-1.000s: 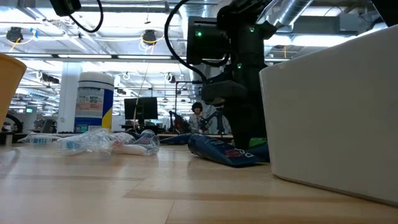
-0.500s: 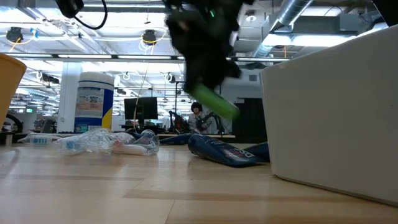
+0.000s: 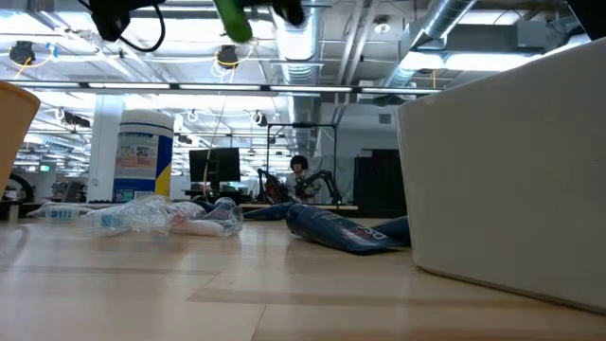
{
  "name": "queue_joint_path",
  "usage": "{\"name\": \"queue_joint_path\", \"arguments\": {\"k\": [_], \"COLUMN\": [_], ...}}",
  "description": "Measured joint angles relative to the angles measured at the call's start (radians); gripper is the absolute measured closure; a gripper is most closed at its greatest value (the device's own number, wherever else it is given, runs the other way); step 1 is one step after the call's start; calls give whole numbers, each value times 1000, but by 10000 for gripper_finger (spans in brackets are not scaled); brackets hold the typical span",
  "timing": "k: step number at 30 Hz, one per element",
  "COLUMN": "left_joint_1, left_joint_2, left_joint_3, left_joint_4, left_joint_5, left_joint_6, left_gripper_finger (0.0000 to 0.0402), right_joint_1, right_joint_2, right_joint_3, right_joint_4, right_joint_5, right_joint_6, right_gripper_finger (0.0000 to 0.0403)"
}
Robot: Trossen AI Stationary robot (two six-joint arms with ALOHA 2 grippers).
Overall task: Pick & Place Travel size toiletries
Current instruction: Put the green shampoo into the yellow bin
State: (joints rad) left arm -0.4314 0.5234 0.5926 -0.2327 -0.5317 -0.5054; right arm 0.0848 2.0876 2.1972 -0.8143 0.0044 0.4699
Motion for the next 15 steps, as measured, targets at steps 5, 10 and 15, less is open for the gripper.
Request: {"name": "queue_joint_path", "arguments": {"k": [5, 10, 15], "left_joint_1": [0, 1, 1], "left_joint_2": [15, 76, 157], "left_joint_3": [0, 0, 0], "left_joint_4": [4, 96, 208], "left_joint_5": [0, 6, 17], "left_joint_6": [62, 146, 187], "left_gripper_finger": [170, 131, 98], "right_joint_1": [-1, 1, 1], "right_joint_2": [-1, -2, 0], "right_joint_3": [72, 102, 100], "right_joint_4": [52, 122, 147], "right_joint_5": [0, -2, -3], "right_joint_6": [-15, -35, -36], "right_gripper_finger": [237, 226, 234]}}
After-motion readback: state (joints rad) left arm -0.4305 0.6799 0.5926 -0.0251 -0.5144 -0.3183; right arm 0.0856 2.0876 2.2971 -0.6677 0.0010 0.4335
